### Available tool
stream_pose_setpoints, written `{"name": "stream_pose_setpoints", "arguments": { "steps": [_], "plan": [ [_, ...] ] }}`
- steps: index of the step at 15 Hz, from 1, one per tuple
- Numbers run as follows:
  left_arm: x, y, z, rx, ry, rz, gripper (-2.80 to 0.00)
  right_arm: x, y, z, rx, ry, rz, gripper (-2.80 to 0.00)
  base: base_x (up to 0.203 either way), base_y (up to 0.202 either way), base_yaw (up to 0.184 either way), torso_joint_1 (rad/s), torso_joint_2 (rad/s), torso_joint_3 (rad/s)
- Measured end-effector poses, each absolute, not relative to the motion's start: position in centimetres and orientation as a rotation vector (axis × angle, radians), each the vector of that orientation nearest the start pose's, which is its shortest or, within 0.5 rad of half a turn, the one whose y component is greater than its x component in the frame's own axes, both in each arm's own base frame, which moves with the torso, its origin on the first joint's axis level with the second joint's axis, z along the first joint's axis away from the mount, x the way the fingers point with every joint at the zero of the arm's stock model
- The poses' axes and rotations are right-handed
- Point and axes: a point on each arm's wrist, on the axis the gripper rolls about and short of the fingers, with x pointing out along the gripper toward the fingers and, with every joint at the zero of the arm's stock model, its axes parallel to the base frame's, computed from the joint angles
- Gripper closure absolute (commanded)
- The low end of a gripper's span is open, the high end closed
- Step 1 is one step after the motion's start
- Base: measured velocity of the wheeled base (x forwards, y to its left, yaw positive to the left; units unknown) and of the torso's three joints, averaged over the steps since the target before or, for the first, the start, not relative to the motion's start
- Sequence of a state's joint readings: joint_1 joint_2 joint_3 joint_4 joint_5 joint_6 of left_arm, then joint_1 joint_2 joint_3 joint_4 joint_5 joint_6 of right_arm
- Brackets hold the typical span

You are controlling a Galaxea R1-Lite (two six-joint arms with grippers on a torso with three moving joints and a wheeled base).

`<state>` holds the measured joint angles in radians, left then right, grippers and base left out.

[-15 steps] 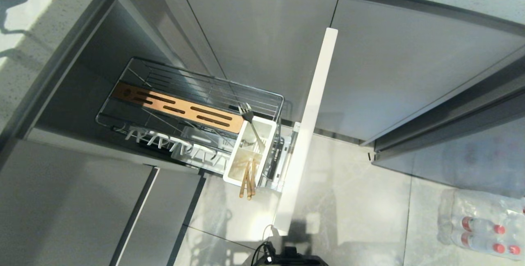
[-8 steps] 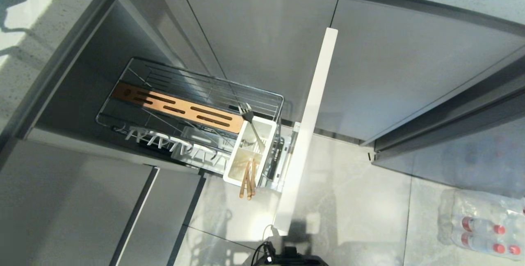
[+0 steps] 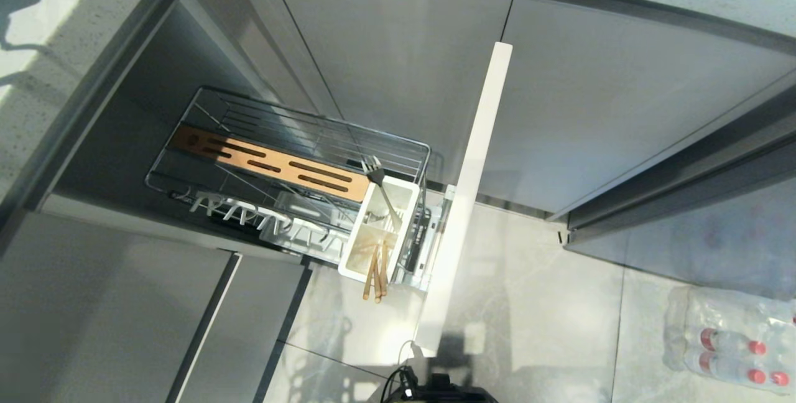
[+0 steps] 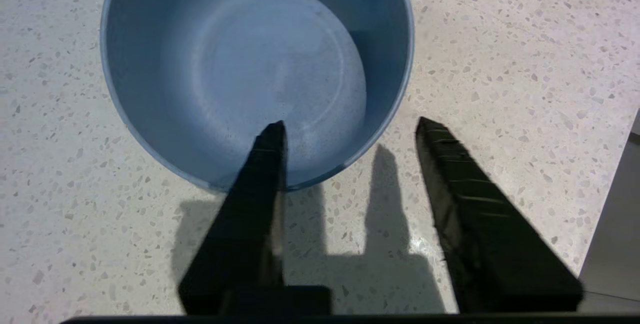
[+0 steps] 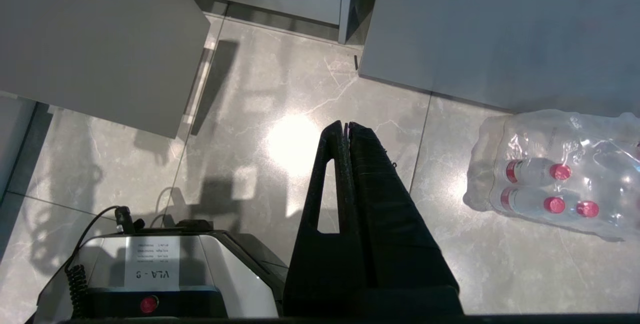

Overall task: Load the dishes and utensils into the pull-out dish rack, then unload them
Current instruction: Pick up the bowl and place it in the cupboard

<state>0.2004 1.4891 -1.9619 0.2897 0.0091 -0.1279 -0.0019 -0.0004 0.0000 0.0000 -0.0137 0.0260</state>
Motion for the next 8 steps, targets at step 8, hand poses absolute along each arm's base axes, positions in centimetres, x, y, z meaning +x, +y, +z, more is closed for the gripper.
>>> {"name": "stream_pose_setpoints", "arguments": {
  "steps": [8],
  "plan": [
    [18.43,3.79,46.57,-0.108,-0.207,0.197,0.0,-2.28,-0.03,7.55,0.026,-0.001,-0.015,0.0,0.0,0.0,0.0,0.0,0.0,0.0]
  ]
}}
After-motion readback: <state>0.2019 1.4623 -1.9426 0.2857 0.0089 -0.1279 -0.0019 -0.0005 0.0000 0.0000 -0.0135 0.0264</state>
